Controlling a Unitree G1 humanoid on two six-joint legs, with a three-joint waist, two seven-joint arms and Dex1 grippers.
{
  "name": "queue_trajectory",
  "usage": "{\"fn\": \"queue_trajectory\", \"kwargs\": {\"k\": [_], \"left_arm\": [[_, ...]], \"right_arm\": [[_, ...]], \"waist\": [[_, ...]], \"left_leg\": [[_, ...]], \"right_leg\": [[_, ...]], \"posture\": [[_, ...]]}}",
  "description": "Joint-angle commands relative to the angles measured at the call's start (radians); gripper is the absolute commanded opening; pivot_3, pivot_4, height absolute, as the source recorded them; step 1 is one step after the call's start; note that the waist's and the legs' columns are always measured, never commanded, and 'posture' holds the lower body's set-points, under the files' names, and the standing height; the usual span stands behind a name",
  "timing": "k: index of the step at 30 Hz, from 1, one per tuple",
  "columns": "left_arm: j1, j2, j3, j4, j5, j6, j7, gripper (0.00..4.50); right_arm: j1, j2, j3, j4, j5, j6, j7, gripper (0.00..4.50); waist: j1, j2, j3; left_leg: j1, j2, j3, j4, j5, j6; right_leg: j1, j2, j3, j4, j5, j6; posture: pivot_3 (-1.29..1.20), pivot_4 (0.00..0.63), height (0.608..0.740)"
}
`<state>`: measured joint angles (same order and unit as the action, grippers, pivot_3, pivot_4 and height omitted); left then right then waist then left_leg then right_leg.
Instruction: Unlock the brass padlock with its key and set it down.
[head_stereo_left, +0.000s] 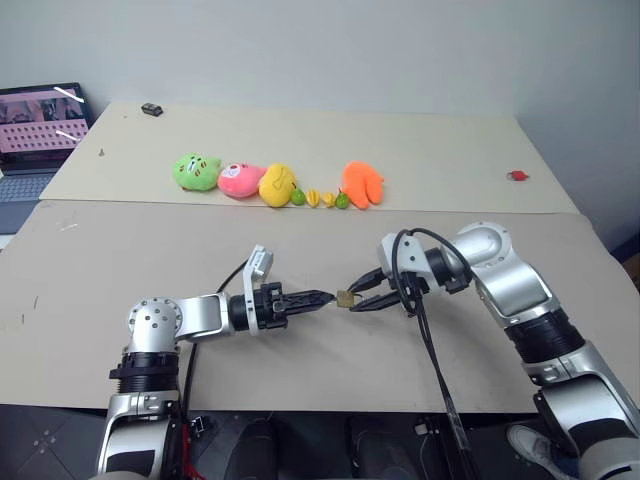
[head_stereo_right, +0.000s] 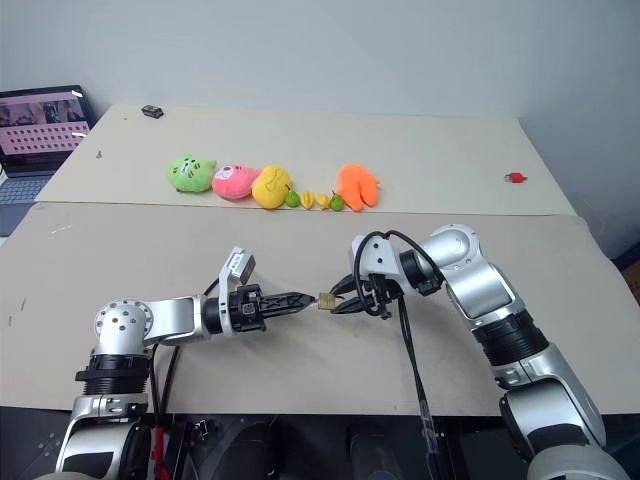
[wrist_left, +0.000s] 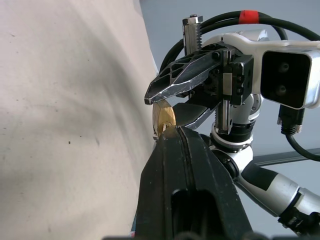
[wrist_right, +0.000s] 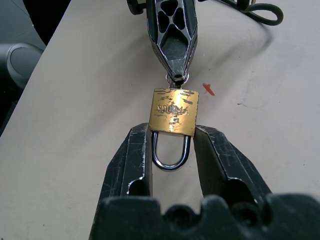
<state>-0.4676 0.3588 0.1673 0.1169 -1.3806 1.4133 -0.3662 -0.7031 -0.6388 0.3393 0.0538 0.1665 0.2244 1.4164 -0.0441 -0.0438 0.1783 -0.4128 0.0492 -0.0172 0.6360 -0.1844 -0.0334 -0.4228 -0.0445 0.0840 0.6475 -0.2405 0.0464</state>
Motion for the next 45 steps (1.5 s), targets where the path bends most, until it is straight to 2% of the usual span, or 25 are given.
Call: {"fn": "queue_trajectory", "kwargs": {"k": [1,7,14,17,22,23,28,32,36,39,40,44,45], "left_arm": [[0.003,0.014,-0.032,-0.052,0.062,-0.019,-0.038,0.01],[-0.008,-0.006,-0.010,-0.035,0.103,-0.049,-0.056,0.01],[-0.008,0.012,-0.042,-0.058,0.181,-0.074,-0.120,0.01],[0.022,0.048,-0.108,-0.122,0.285,-0.173,-0.207,0.01],[0.122,0.131,-0.257,-0.260,0.492,-0.445,-0.432,0.01],[0.134,0.132,-0.263,-0.267,0.510,-0.477,-0.452,0.01],[0.176,0.124,-0.297,-0.282,0.628,-0.658,-0.531,0.01],[0.169,0.106,-0.274,-0.269,0.594,-0.592,-0.517,0.01],[0.121,0.071,-0.157,-0.197,0.426,-0.380,-0.444,0.01],[0.105,0.070,-0.114,-0.157,0.377,-0.288,-0.421,0.65],[0.100,0.069,-0.106,-0.150,0.377,-0.277,-0.411,1.15],[0.065,0.054,-0.067,-0.109,0.351,-0.193,-0.354,2.62],[0.057,0.051,-0.058,-0.101,0.343,-0.170,-0.342,2.62]], "right_arm": [[-0.033,0.003,-0.027,-0.022,0.015,-0.030,0.005,0.88],[-0.034,0.005,-0.027,-0.018,0.012,-0.033,0.005,0.88],[-0.033,0.006,-0.025,-0.012,0.009,-0.039,0.006,0.88],[-0.034,0.008,-0.024,-0.010,0.007,-0.041,0.005,0.88],[-0.034,0.013,-0.024,-0.009,0.003,-0.042,0.009,0.88],[-0.034,0.014,-0.024,-0.009,0.002,-0.042,0.009,0.88],[-0.035,0.016,-0.025,-0.009,0.000,-0.043,0.012,0.88],[-0.036,0.017,-0.026,-0.009,0.000,-0.043,0.015,0.88],[-0.035,0.015,-0.026,-0.013,-0.001,-0.042,0.018,0.88],[-0.035,0.014,-0.027,-0.014,0.000,-0.040,0.020,0.88],[-0.035,0.014,-0.027,-0.015,0.000,-0.040,0.021,0.88],[-0.038,0.014,-0.027,-0.012,0.000,-0.039,0.024,0.88],[-0.038,0.014,-0.027,-0.012,0.001,-0.039,0.025,0.88]], "waist": [[0.000,0.000,0.000],[0.000,0.000,0.000],[0.000,0.000,0.000],[0.000,0.000,0.000],[-0.001,0.000,0.000],[0.000,0.000,0.000],[0.005,0.000,0.000],[0.005,0.000,0.000],[0.003,0.000,0.000],[0.000,0.000,0.000],[-0.002,0.001,0.000],[0.000,0.001,0.000],[0.001,0.001,0.000]], "left_leg": [[0.000,0.000,0.000,0.000,0.000,0.000],[0.000,0.000,0.000,0.000,0.000,0.000],[0.000,0.000,0.000,0.000,0.000,0.000],[0.000,0.000,0.000,0.000,0.000,0.000],[0.000,0.000,0.000,0.000,0.000,0.000],[0.000,0.000,0.001,0.000,0.000,0.000],[-0.001,0.000,0.000,0.001,0.000,0.000],[-0.002,0.000,0.000,0.001,0.000,0.000],[-0.002,0.000,0.000,0.002,0.000,0.000],[-0.002,0.000,-0.002,0.002,0.000,0.000],[-0.002,0.000,-0.002,0.002,0.000,0.000],[-0.002,0.000,-0.002,0.002,0.000,0.000],[-0.002,0.000,-0.002,0.002,0.000,0.000]], "right_leg": [[0.000,0.000,0.000,0.000,0.000,0.000],[0.000,0.000,0.000,0.000,0.000,0.000],[0.000,0.000,0.000,0.000,0.000,0.000],[0.000,0.000,0.000,0.000,0.000,0.000],[-0.001,0.000,0.000,0.000,0.002,-0.003],[0.000,0.000,0.000,0.000,0.003,-0.006],[0.000,0.000,0.000,-0.001,0.003,-0.005],[-0.001,0.000,0.000,-0.001,0.003,-0.004],[-0.001,0.000,-0.001,0.000,0.000,0.000],[0.000,0.000,-0.002,0.000,0.000,0.000],[0.000,0.000,-0.002,0.000,0.000,0.001],[0.000,0.000,-0.002,0.000,0.000,0.000],[0.000,0.000,-0.002,0.000,0.000,0.000]], "posture": [[0.00,0.150,0.717],[0.00,0.150,0.717],[0.00,0.150,0.717],[0.00,0.150,0.717],[0.00,0.150,0.717],[0.00,0.150,0.717],[0.00,0.150,0.717],[0.00,0.150,0.717],[0.00,0.150,0.717],[0.00,0.150,0.717],[0.00,0.150,0.717],[0.00,0.150,0.717],[0.00,0.150,0.717]]}}
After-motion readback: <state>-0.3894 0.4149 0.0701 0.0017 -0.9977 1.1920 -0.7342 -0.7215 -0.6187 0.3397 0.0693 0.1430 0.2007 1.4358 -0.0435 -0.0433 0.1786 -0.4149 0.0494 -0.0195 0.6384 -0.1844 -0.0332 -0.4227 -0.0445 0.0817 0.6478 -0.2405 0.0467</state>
